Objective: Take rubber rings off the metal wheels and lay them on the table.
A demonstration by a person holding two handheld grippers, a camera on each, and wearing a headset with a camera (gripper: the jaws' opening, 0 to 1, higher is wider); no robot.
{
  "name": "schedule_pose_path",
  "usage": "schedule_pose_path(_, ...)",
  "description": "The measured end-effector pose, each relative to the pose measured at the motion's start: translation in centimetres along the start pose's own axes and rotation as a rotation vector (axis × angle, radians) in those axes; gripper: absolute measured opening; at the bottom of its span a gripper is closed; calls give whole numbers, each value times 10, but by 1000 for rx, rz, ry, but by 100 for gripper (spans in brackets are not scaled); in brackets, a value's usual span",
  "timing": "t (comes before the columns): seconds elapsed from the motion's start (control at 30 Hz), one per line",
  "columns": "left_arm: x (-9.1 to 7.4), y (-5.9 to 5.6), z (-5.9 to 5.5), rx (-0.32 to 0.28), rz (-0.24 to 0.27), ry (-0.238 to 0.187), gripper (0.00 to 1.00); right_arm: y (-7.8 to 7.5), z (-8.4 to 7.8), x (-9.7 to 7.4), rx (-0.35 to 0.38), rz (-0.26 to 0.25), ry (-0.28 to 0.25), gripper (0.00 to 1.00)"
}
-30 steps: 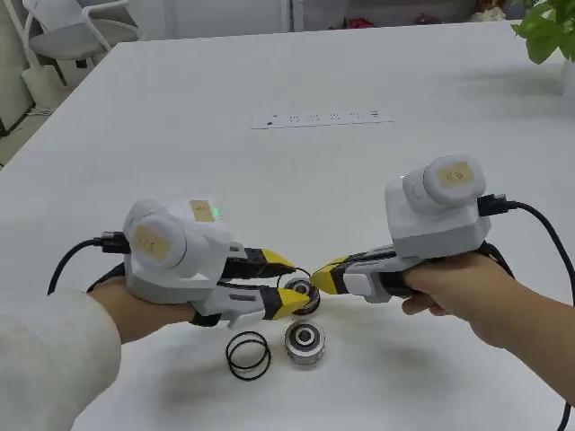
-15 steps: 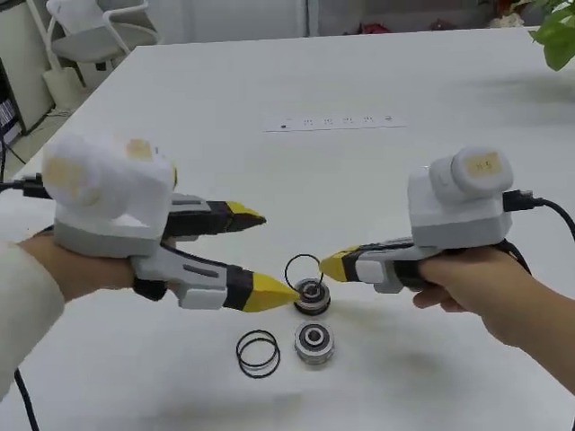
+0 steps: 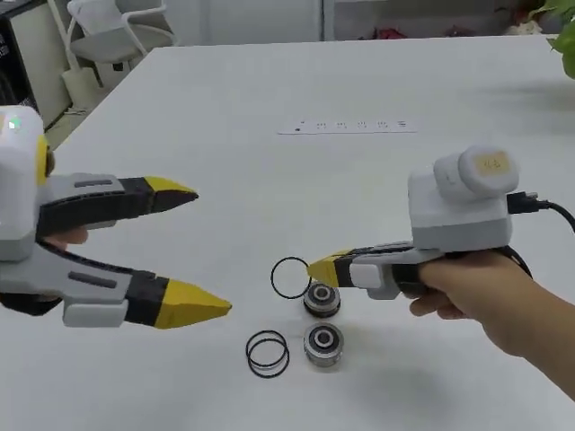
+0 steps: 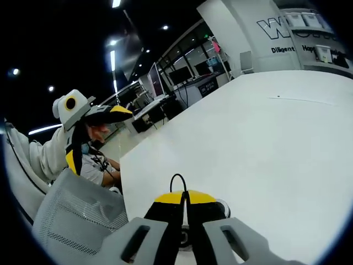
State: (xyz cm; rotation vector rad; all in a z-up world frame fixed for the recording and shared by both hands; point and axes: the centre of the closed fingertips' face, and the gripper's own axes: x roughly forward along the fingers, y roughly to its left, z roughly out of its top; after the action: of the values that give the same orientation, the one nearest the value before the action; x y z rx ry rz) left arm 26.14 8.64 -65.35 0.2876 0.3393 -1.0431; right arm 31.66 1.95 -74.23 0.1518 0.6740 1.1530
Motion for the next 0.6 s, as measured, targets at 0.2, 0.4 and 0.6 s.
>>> schedule_pose_path(0.2,-25,-2,-10,-29,66,-5,83,12,-6,4,9,32,23,0)
schedule_pose_path(0.4,-42,-4,-24,-83,132,-20,85,23,-15,11,20,64,63,0)
schedule_pose_path(0.6,-52,-7,-43,-141,174,-26,85,32,-34,17,15,89,137,0)
